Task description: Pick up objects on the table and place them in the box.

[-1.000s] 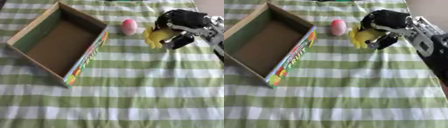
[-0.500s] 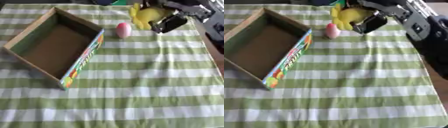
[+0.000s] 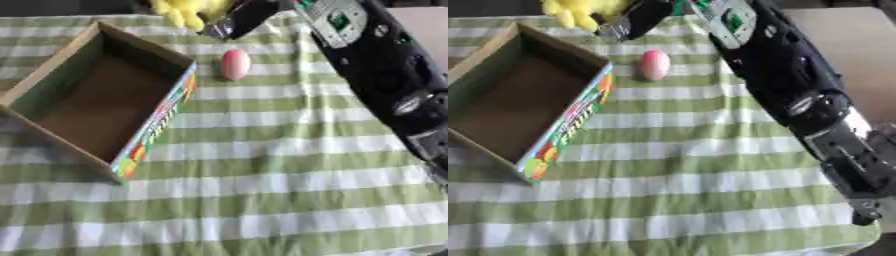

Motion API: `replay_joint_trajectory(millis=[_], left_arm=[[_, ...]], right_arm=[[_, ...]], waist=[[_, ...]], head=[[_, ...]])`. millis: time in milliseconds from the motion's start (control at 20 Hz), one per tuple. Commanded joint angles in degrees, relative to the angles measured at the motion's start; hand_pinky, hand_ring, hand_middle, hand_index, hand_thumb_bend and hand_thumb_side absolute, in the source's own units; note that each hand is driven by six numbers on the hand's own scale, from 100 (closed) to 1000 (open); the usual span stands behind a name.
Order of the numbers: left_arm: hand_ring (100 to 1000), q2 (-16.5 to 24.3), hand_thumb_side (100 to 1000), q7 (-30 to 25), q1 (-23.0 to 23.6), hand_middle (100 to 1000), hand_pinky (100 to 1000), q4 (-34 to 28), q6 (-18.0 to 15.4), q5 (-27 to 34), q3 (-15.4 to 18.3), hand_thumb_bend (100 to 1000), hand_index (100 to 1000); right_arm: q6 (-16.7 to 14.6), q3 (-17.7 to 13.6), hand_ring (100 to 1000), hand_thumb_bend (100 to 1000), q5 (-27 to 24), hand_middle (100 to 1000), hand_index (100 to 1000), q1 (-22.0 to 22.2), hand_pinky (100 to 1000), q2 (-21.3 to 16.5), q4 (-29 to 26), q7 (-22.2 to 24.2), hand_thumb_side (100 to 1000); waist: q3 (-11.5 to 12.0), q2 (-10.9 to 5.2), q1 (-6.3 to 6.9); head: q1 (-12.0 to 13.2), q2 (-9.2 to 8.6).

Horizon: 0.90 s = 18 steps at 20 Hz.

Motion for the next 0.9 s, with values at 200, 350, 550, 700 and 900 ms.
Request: replay_joint_trajectory(millis=[200, 350, 550, 700, 900], left_arm=[[730, 0.3, 957, -1.0, -1.3, 665, 545, -1.3, 0.3, 0.6, -0.5, 100, 731], [730, 0.4, 956, -1.3, -1.8, 665, 545, -1.3, 0.3, 0.9, -0.7, 100, 731], [730, 0.3, 957, -1.7, -2.6, 665, 545, -1.3, 0.4, 1.3, -1.1, 100, 731], [730, 0.1, 958, -2.0, -3.3, 664, 545, -1.3, 0.5, 1.6, -1.4, 100, 731], [730, -0.2, 958, -2.4, -3.9, 664, 545, -1.3, 0.7, 1.9, -1.7, 100, 731]], right_arm=[[0.8, -3.7, 551, 100, 2.5, 463, 594, -3.7, 619, 6.2, 4.2, 0.5, 320], [1.4, -4.9, 548, 100, 4.6, 462, 595, -4.5, 621, 9.2, 6.1, 0.2, 321], [1.4, -6.2, 550, 100, 9.1, 462, 593, -5.3, 618, 12.2, 9.3, -1.6, 319], [1.1, -7.3, 551, 100, 13.5, 463, 592, -5.7, 617, 14.1, 12.3, -3.6, 316], [0.5, -8.5, 551, 100, 19.9, 462, 589, -5.8, 612, 16.8, 15.4, -7.3, 317]], waist=[[1.3, -0.45, -0.17], [2.1, -0.15, -0.35], [3.2, 0.21, -0.57], [4.2, 0.52, -0.79], [5.4, 0.86, -1.00]], head=[[-1.4, -1.14], [-2.0, -1.24], [-2.7, -1.53], [-3.3, -1.95], [-4.4, -2.11]])
